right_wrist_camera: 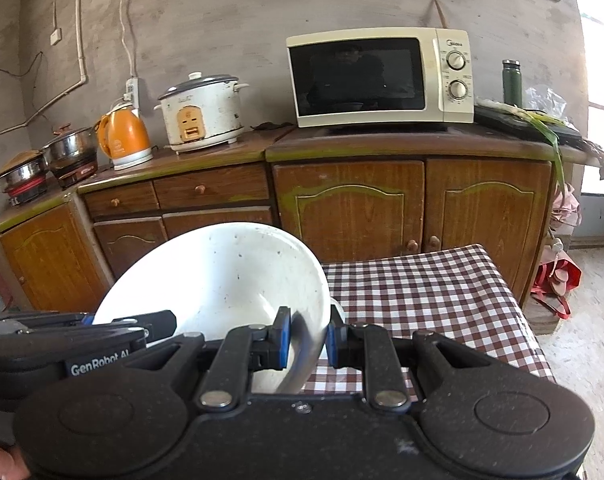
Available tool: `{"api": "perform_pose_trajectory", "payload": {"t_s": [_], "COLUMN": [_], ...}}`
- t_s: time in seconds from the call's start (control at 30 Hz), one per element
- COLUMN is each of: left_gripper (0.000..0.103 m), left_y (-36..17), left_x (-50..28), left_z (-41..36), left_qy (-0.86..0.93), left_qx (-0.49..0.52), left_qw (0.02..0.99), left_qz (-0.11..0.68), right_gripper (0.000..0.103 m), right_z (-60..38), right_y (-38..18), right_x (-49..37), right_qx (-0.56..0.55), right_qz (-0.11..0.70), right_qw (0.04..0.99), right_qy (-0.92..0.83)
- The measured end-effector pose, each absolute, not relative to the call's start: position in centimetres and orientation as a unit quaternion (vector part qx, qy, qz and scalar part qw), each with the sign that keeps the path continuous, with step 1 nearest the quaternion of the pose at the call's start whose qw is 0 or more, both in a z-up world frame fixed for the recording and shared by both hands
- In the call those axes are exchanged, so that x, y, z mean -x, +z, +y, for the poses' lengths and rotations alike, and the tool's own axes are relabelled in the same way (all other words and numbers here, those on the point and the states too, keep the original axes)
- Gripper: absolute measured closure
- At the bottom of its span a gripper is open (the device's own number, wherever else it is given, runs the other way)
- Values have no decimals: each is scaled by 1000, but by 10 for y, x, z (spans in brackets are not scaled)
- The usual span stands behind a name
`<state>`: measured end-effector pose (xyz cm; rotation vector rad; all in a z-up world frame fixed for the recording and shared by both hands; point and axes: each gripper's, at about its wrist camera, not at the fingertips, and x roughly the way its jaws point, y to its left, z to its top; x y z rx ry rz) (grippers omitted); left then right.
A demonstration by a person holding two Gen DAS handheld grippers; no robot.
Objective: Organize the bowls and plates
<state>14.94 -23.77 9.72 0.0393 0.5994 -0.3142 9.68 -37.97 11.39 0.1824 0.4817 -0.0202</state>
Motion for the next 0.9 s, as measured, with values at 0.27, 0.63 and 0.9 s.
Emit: {"api": "perform_pose_trajectory", "payload": {"t_s": [0.27,0.63,0.9], "left_gripper": [74,74,74], "left_y": [99,99,100], "left_x": [-147,-146,-144], "left_z": [-222,-204,-192], "left_qy": [-145,-131,-122], "left_qx": [-13,-8,-2], "left_qw": [945,947,948], "left_qz": [294,294,295], "right_gripper": [80,80,80], "right_z": [-362,-339,-324], "right_y": [117,119,120], "right_x": [-97,-99,-101], "right_qx": [-83,-75,-70], "right_qz": [239,241,241], "right_qw": [968,968,968], "right_qy": [0,13,23]}}
